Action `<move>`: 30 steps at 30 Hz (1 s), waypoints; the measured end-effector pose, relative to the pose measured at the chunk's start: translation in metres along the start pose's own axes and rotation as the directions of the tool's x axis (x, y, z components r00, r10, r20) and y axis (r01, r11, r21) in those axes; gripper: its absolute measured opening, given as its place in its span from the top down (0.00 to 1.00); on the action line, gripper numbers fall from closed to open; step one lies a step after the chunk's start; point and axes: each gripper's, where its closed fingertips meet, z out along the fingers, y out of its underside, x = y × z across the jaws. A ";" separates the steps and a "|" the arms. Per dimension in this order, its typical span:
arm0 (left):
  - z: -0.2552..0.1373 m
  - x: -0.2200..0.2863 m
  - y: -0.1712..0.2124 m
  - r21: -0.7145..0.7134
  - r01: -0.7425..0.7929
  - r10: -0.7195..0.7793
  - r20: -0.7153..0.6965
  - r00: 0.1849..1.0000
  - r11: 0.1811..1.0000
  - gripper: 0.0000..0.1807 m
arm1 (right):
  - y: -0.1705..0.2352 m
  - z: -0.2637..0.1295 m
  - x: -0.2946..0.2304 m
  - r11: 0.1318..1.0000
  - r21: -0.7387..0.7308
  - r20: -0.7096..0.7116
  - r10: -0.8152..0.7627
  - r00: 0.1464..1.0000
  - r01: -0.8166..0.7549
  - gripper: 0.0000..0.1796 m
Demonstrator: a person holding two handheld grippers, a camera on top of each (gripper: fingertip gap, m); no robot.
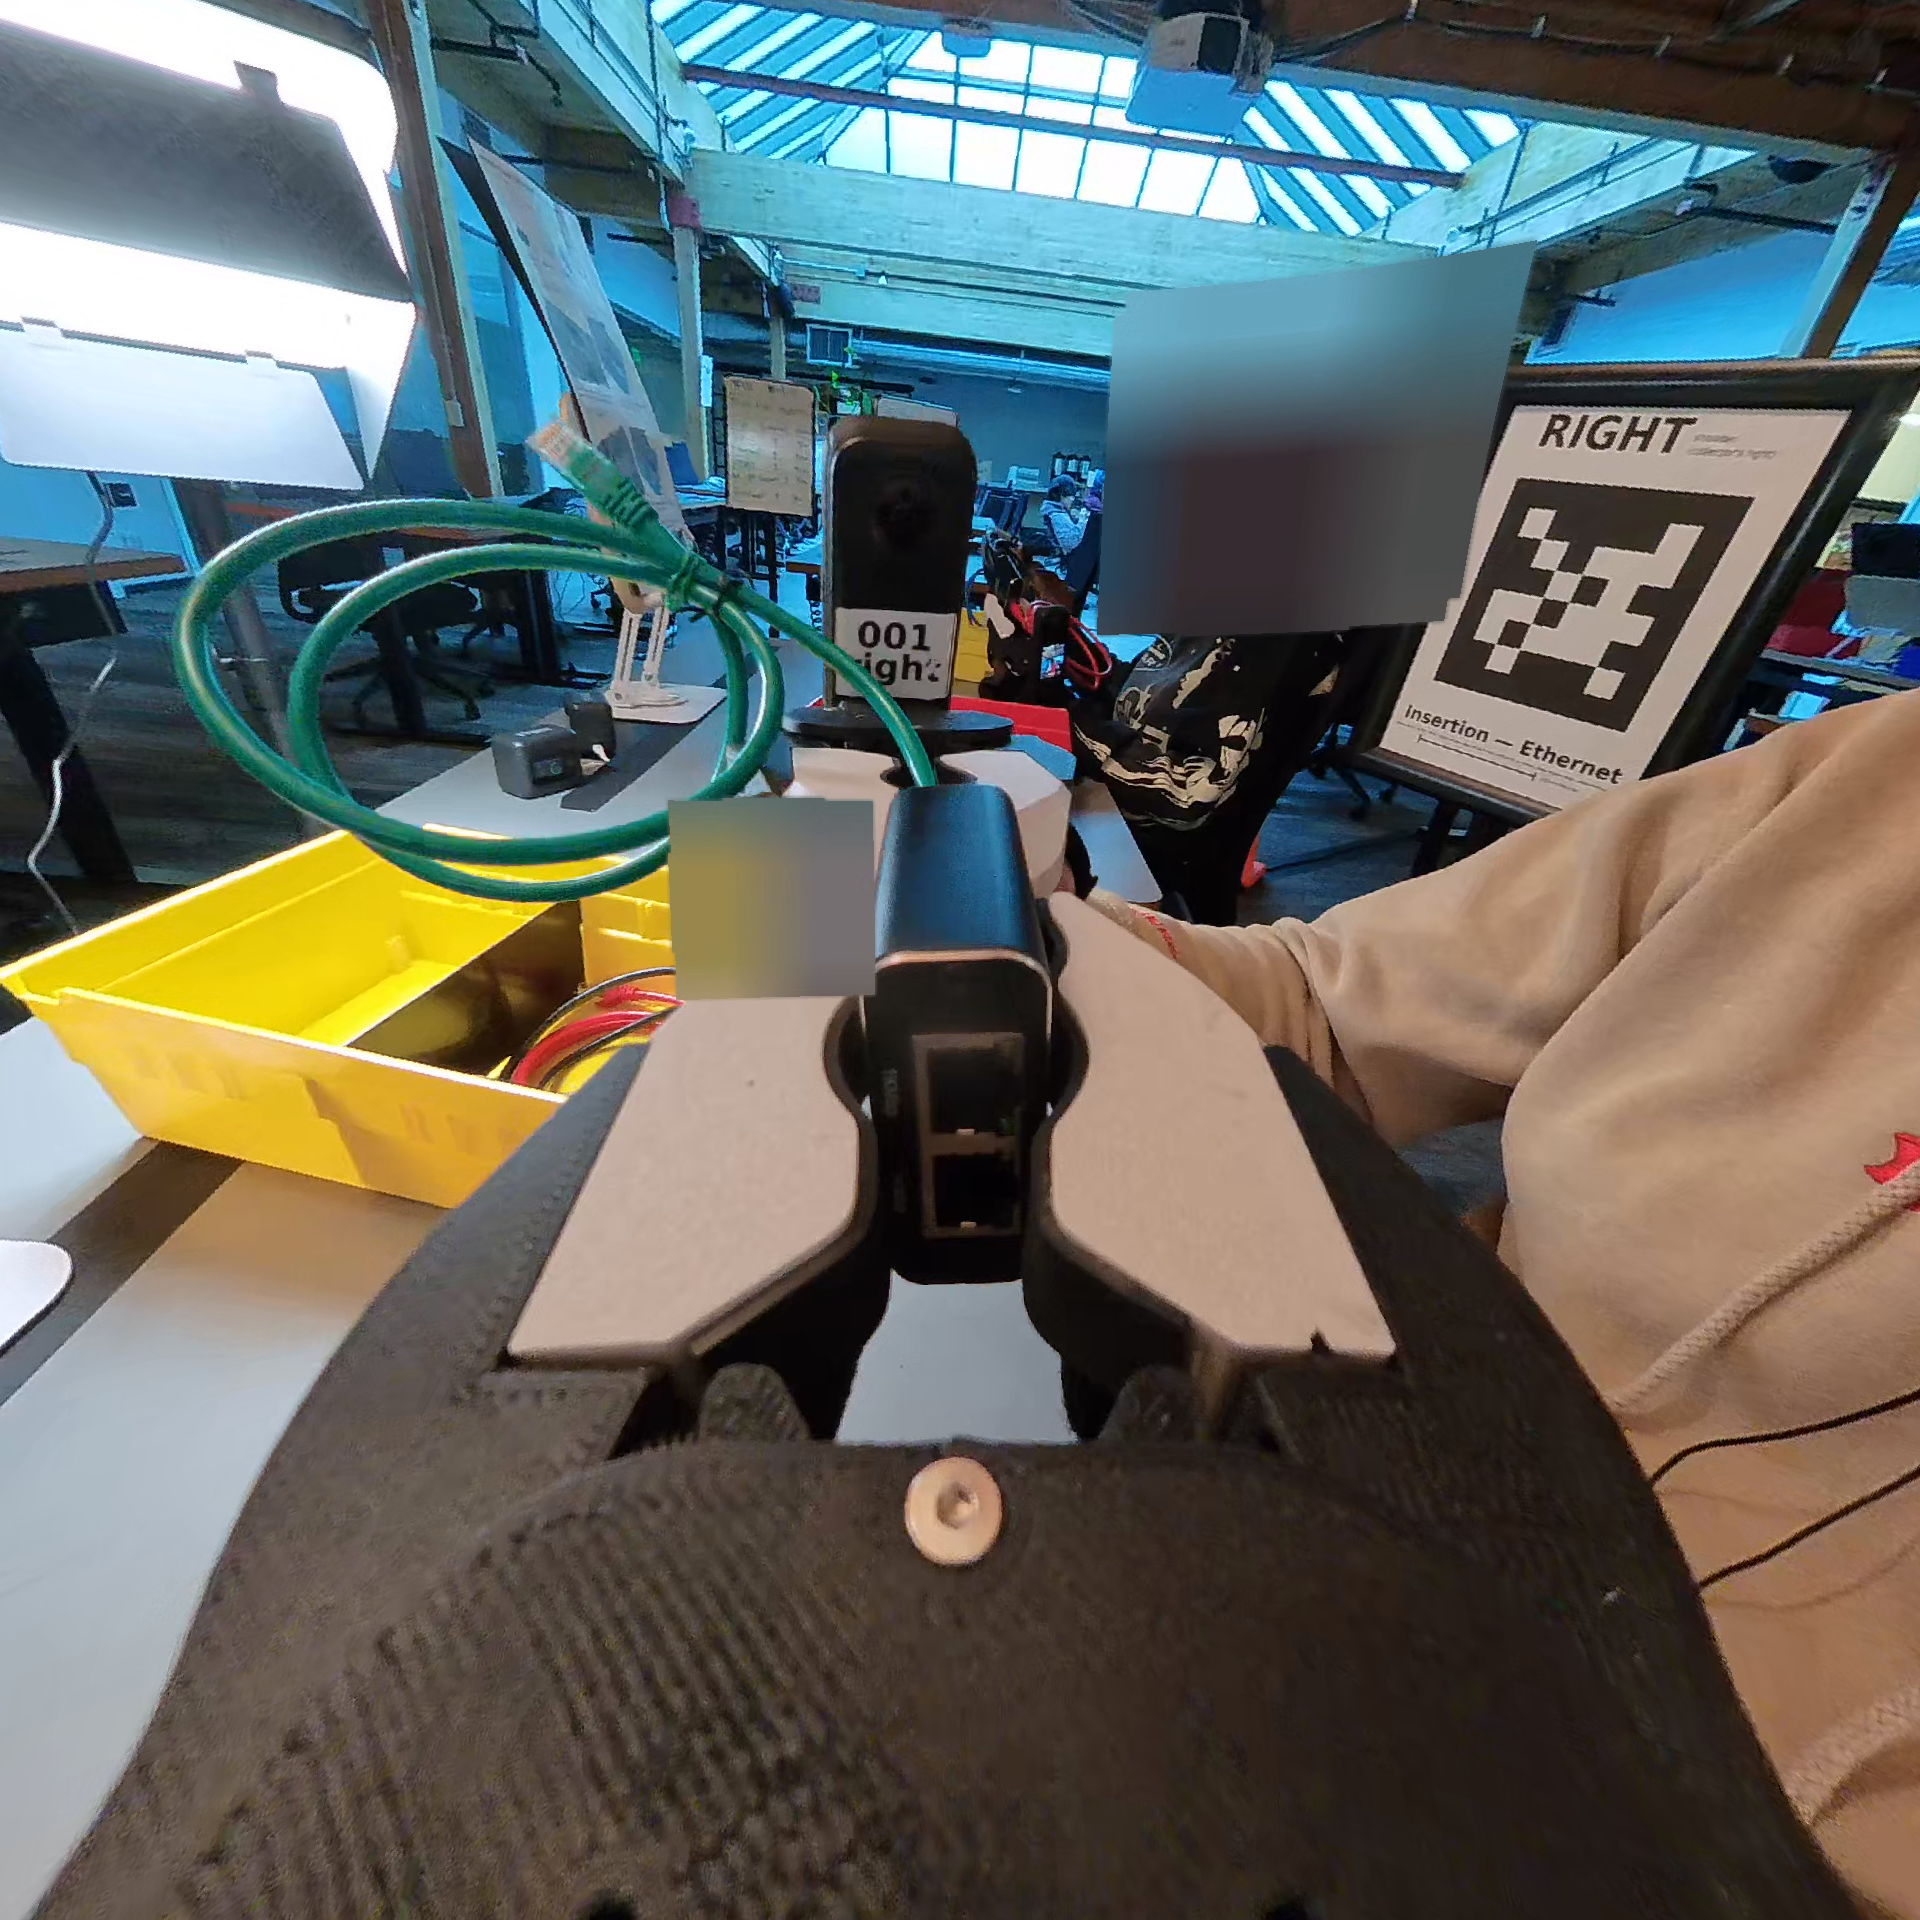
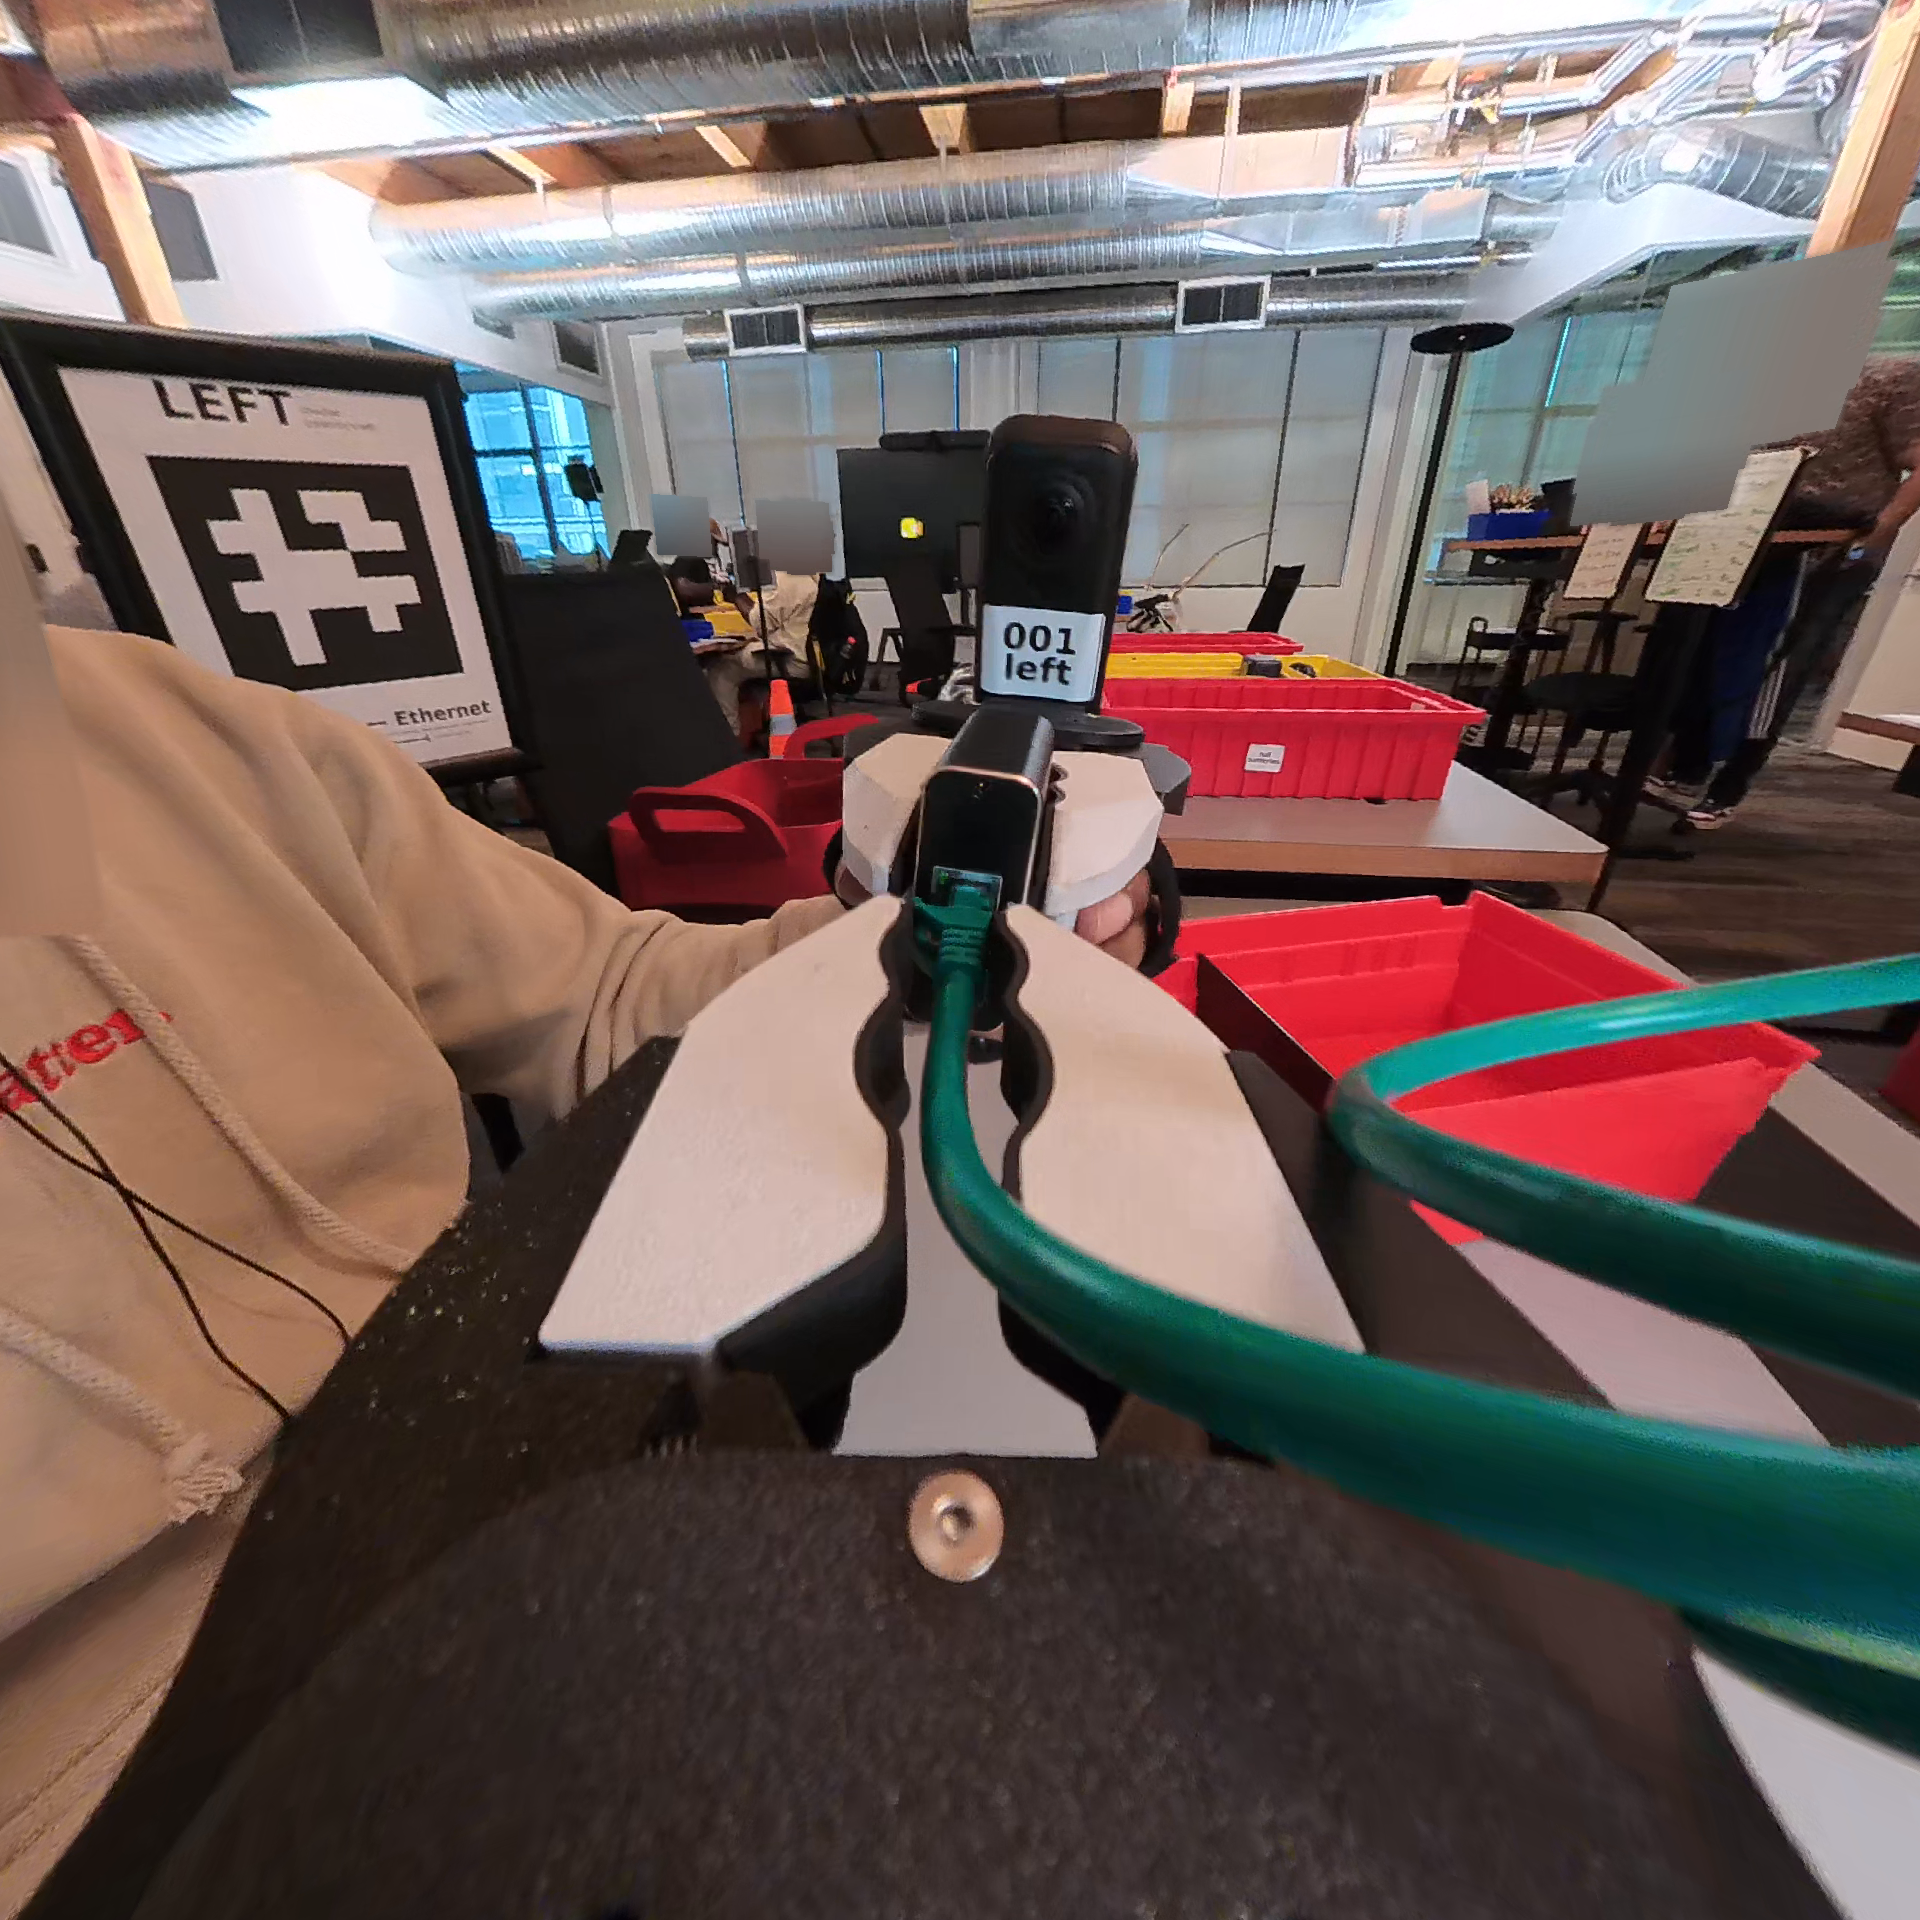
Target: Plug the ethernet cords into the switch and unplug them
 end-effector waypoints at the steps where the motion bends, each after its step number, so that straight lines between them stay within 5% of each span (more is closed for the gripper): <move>1: 0.000 -0.001 0.000 -0.003 -0.001 0.001 0.008 1.000 1.000 0.85 | 0.000 0.000 0.001 1.000 -0.006 -0.016 -0.012 1.000 0.012 0.93; 17: -0.010 -0.012 -0.016 0.027 -0.223 0.211 0.234 0.949 0.974 0.85 | -0.013 0.010 0.018 0.965 -0.050 -0.363 -0.259 0.895 0.259 0.92; 26: -0.013 -0.004 -0.025 0.019 -0.312 0.300 0.227 0.926 0.950 0.85 | -0.017 0.011 0.012 0.952 -0.068 -0.341 -0.303 0.890 0.298 0.92; 30: -0.073 0.005 -0.078 0.277 -0.328 0.261 0.253 0.932 0.903 0.85 | -0.048 -0.047 0.030 0.953 0.009 -0.456 -0.265 0.850 0.302 0.94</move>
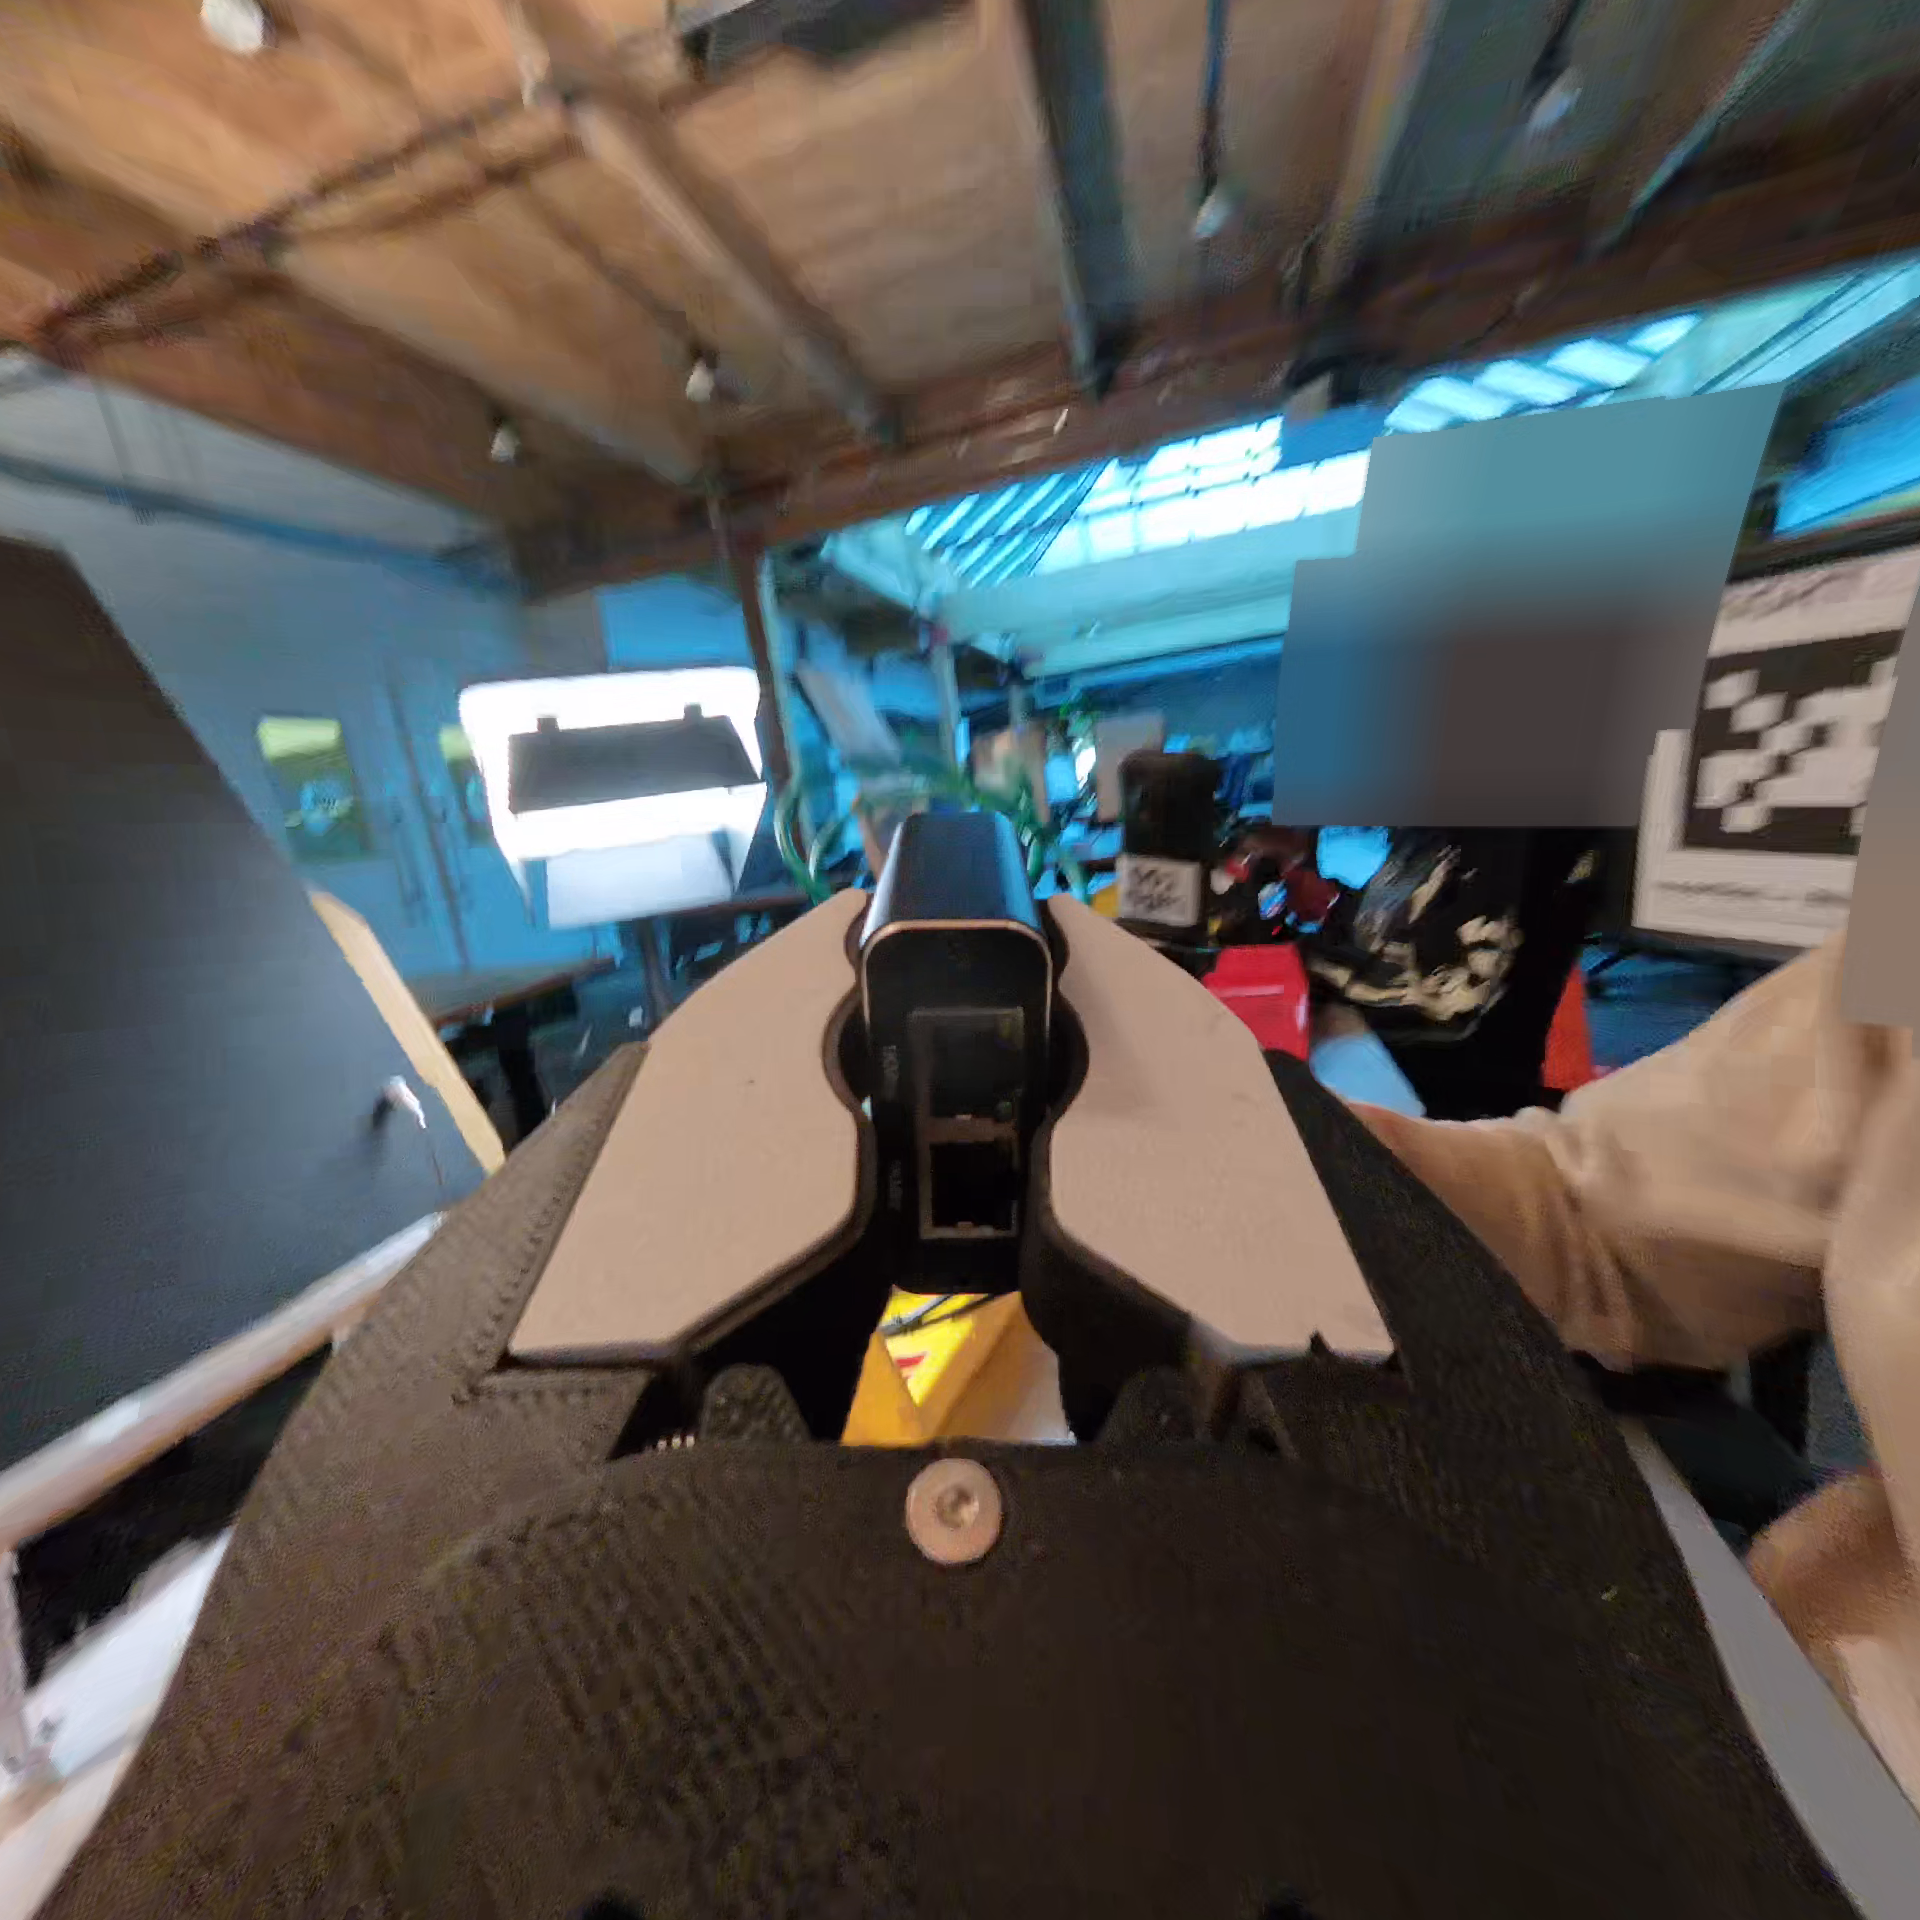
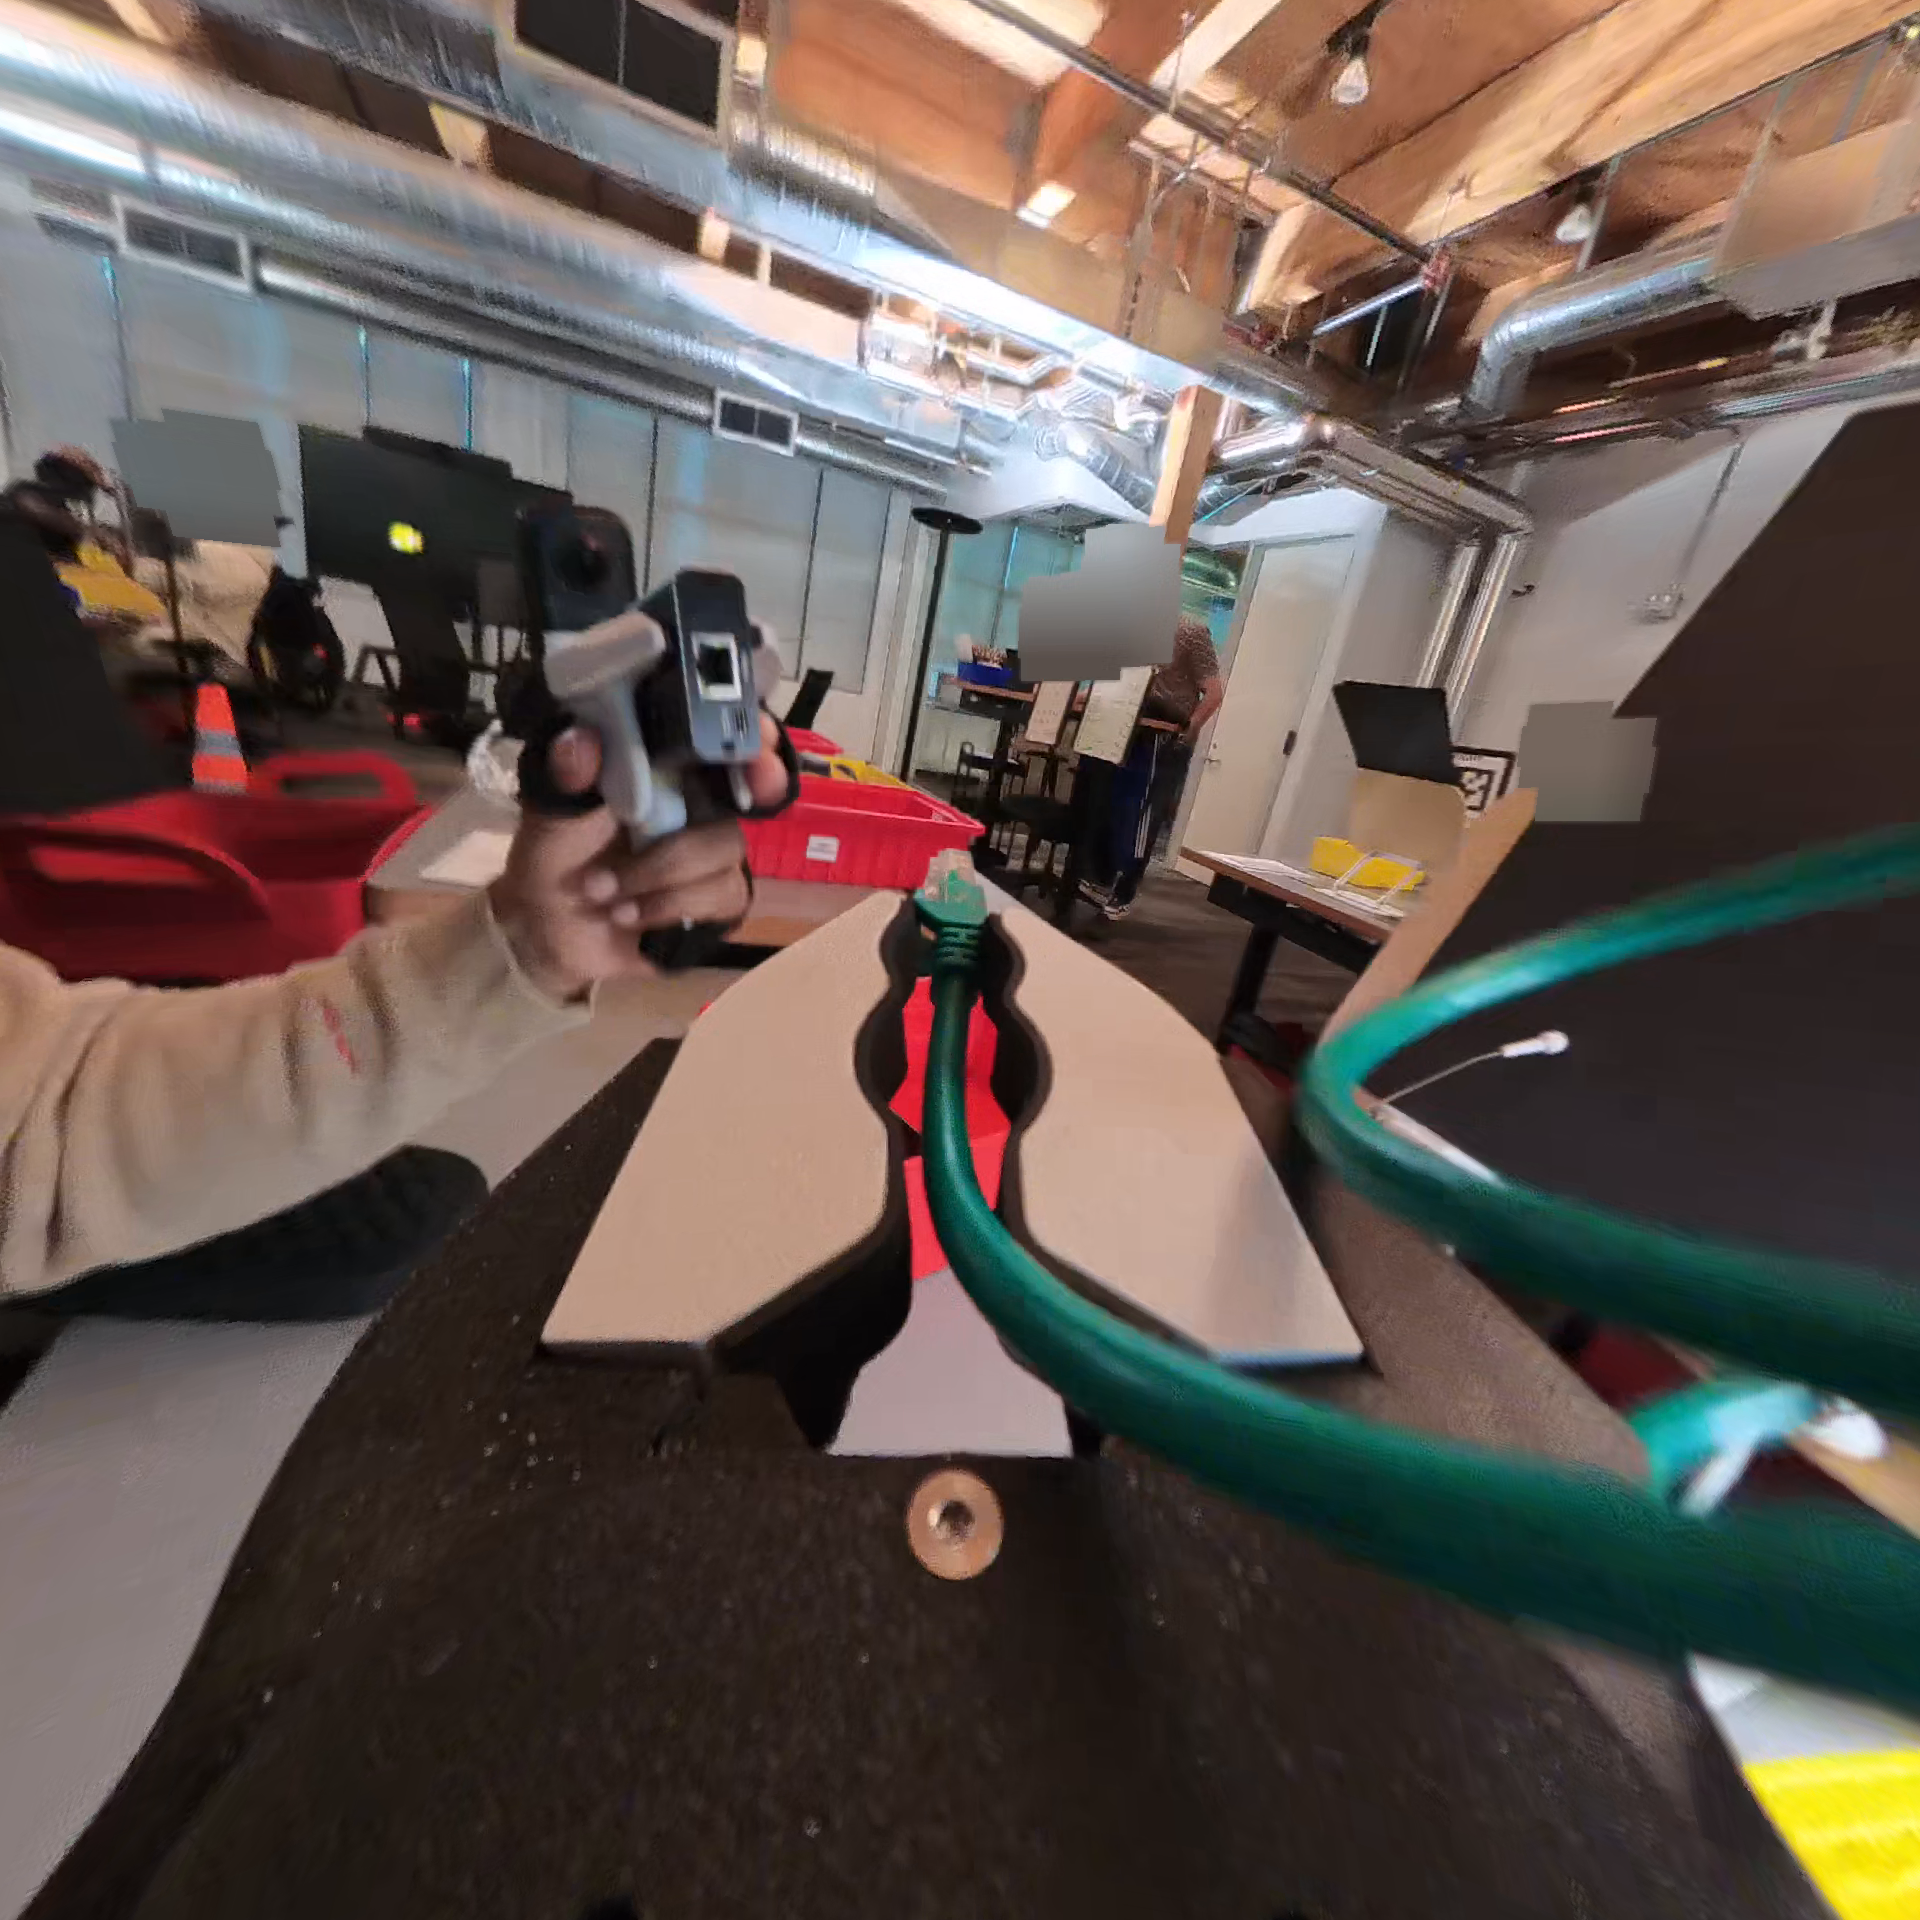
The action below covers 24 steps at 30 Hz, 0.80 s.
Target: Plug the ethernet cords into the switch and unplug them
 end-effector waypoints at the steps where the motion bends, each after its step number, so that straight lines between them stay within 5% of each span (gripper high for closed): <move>1: -0.011 -0.001 -0.011 -0.014 -0.054 0.054 0.005 0.999 0.998 0.85 | -0.005 -0.004 -0.004 0.999 -0.016 0.024 -0.050 0.998 0.050 0.93; 3: -0.014 0.000 -0.011 -0.090 -0.119 0.122 0.028 0.992 0.989 0.85 | -0.010 0.001 -0.022 0.996 -0.024 0.125 -0.078 0.989 0.081 0.94; 7: -0.013 -0.009 -0.004 -0.106 -0.012 0.015 0.031 0.999 0.994 0.85 | 0.005 -0.005 -0.019 0.990 -0.130 0.188 -0.035 0.982 0.060 0.93; 12: -0.015 -0.016 0.002 -0.148 0.015 -0.008 0.053 0.999 0.989 0.85 | 0.033 -0.031 0.017 0.927 -0.372 0.121 0.094 0.988 -0.043 0.93; 18: -0.018 -0.023 0.005 -0.166 0.037 -0.026 0.072 0.997 0.985 0.85 | 0.099 -0.109 0.048 0.582 -0.789 0.055 0.388 0.920 -0.198 0.93; 24: -0.008 -0.018 0.020 -0.217 0.037 -0.026 0.053 0.998 0.976 0.85 | 0.122 -0.162 0.027 0.308 -0.903 0.038 0.751 0.659 -0.299 0.93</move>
